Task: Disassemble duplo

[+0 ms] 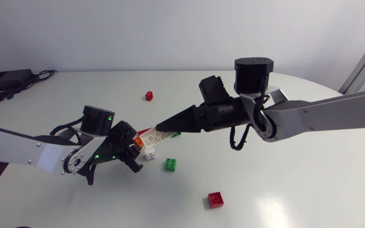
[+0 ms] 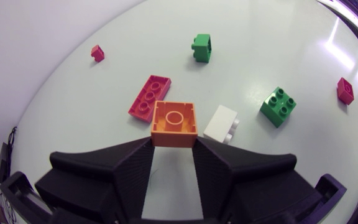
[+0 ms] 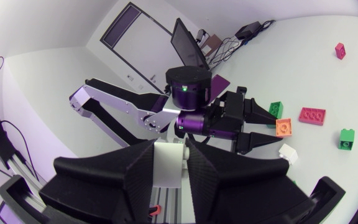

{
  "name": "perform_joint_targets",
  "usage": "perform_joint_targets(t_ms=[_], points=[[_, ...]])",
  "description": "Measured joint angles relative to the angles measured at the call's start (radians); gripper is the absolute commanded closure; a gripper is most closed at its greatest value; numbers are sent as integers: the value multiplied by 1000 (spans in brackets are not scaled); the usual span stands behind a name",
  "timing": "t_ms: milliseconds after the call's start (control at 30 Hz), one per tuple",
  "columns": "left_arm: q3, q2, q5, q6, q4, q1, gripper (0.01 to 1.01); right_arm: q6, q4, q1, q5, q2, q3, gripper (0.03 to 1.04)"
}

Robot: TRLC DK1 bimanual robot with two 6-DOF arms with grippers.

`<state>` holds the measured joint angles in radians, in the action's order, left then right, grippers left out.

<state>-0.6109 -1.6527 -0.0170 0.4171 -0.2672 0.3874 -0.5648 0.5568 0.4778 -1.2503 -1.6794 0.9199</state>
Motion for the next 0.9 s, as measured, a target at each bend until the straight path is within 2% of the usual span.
perform_joint_targets(t_ms=[400,500,567,833,900], points=[[-46,-64,6,-20,48,-58,656,3,0,0,0,0,0,802],[-51,-72,6,-23,53,-58,490,3,0,0,0,0,0,802],[-51,-77,6,-23,57,-58,415,3,0,0,0,0,0,802],[-56,-81,6,-23,63,-58,274,4,0,-7,14,0,0,803],[-56,-81,6,-23,63,-58,257,8,0,-12,34,0,0,833]])
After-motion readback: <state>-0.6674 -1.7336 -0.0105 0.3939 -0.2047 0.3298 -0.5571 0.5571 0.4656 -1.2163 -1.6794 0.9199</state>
